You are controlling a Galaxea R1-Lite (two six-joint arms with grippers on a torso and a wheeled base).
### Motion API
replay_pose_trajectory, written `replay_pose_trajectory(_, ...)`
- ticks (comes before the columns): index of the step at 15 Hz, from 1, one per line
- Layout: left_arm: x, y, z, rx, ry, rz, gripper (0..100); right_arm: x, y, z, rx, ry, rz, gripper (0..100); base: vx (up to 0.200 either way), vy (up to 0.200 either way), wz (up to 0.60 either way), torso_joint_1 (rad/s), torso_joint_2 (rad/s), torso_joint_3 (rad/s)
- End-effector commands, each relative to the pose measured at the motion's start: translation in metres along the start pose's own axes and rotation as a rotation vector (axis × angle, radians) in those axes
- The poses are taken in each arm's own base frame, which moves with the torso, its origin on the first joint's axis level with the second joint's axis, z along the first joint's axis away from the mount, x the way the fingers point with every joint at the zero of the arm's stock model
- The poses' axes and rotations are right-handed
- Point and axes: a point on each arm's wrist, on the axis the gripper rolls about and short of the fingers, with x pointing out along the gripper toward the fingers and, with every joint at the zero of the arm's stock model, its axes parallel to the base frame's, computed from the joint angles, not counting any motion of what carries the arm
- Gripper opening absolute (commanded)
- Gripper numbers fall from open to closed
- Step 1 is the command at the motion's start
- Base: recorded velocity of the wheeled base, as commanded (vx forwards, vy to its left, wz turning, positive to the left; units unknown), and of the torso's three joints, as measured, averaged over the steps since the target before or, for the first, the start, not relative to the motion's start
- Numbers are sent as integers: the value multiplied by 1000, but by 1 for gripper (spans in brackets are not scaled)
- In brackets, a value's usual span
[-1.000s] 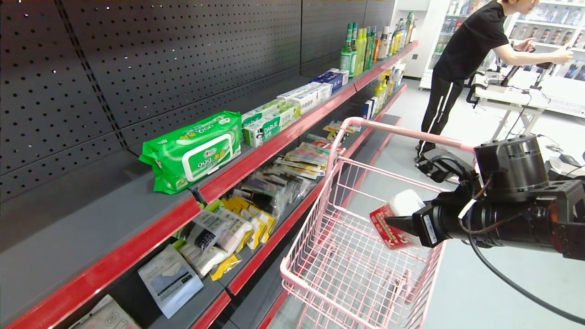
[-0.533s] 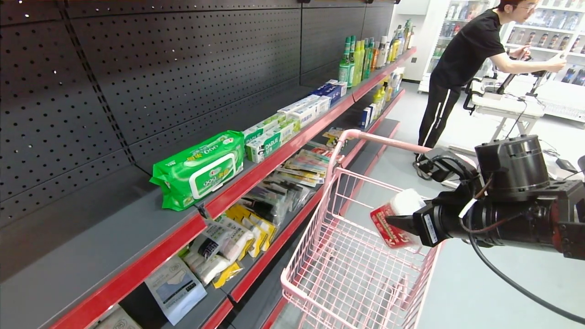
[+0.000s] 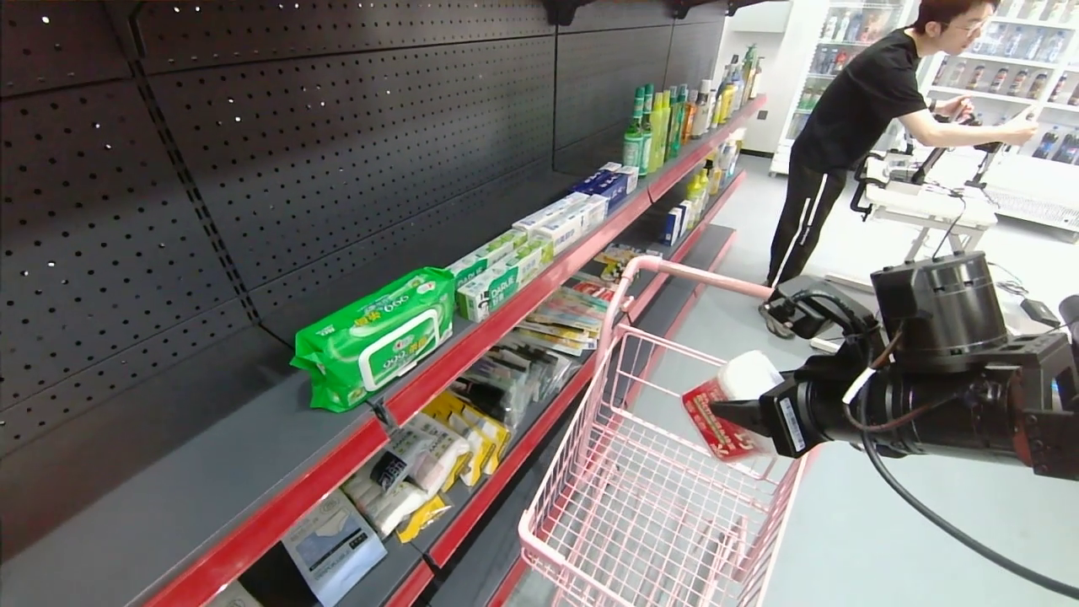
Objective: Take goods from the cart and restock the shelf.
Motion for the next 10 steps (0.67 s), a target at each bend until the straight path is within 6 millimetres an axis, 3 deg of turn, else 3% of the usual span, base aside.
replay_pose_trajectory(1, 0, 0, 0, 0, 1, 0, 100, 1, 0, -1, -4, 5, 1, 0, 0, 0, 0, 159, -364, -198)
replay_pose_trajectory(10, 0, 0, 0, 0, 1, 0, 100, 2, 1, -4, -30, 17, 5, 0, 0, 0, 0, 146, -314, -171)
